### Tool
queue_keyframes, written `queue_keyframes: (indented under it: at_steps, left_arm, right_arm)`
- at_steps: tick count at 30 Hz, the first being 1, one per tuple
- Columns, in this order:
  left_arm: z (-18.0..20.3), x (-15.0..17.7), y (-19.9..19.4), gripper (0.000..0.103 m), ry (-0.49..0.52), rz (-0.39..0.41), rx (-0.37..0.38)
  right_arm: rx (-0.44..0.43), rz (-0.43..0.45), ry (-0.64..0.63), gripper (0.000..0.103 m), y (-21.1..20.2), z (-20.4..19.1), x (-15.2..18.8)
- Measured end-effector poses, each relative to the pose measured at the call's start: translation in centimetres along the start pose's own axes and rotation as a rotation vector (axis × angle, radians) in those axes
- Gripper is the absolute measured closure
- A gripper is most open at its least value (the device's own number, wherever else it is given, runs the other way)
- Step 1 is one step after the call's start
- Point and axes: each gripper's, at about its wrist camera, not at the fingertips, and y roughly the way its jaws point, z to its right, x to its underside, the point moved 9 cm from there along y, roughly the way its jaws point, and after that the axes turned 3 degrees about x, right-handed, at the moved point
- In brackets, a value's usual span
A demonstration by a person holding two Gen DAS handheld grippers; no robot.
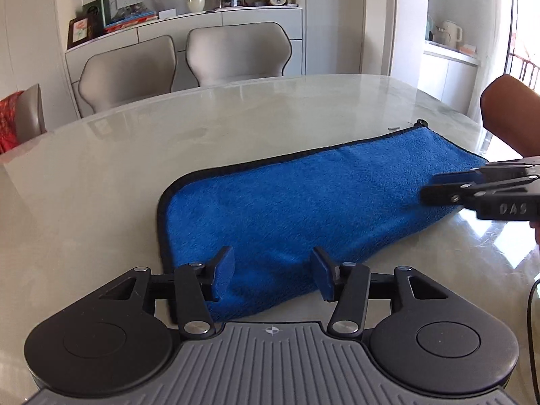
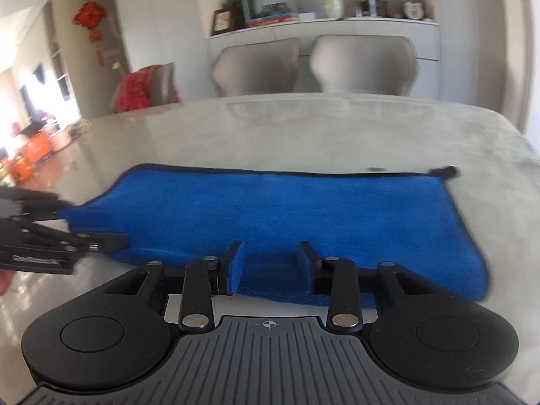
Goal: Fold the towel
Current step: 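Grasp one end of the folded blue towel with the right tool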
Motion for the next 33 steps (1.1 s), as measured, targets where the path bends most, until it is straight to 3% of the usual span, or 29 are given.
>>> queue_keyframes:
  at_steps: [5, 8, 12, 14, 18, 22, 25, 29, 33]
  left_arm:
    - [-1.5, 1.3, -1.5, 0.044, 0.015, 0.004, -0.029]
    - [-1.1, 0.6, -2.3, 0.046, 0.048, 0.034, -0.069]
    - [1.7, -1.8, -2.8, 0.046, 0.049, 0.127, -0.006]
    - [2.8, -2.7, -2.3, 0.045, 0.068, 0.146, -0.016]
    - [3.1, -2.4, -0.7, 0.046, 0.042, 0.111, -0.038]
    - [2.4, -1.3, 0.3, 0.045, -0.054, 0.077, 0.014]
    - [2.0, -0.9, 0.5, 0.043, -0.047, 0.069, 0.000]
    - [1.4, -0.2, 0.4, 0.038, -0.050, 0.057, -0.005]
    - [0.9, 0.3, 0.1, 0.034, -0.045, 0.043, 0.000]
  right_arm:
    - [0.042, -0.005, 0.075, 0.082, -1.4, 3.6, 0.8]
    - [0.070, 0.024, 0.127, 0.081, -2.4, 4.9, 0.2]
    - [-0.121, 0.092, 0.126, 0.081, -3.1, -0.1, -1.1]
    - [-0.210, 0.062, 0.168, 0.080, -1.7, -2.6, -0.8]
    - [-0.383, -0.009, 0.257, 0.079, 0.9, -7.4, -0.1]
    - [-0.467, -0.090, 0.433, 0.077, 3.1, -7.7, -0.1]
    - [-0.452, -0.124, 0.456, 0.077, 3.9, -7.2, 0.5]
    - [-0.413, -0.098, 0.432, 0.077, 3.1, -5.7, 0.4]
    - [-0.321, -0.047, 0.473, 0.077, 2.2, -1.6, 0.6]
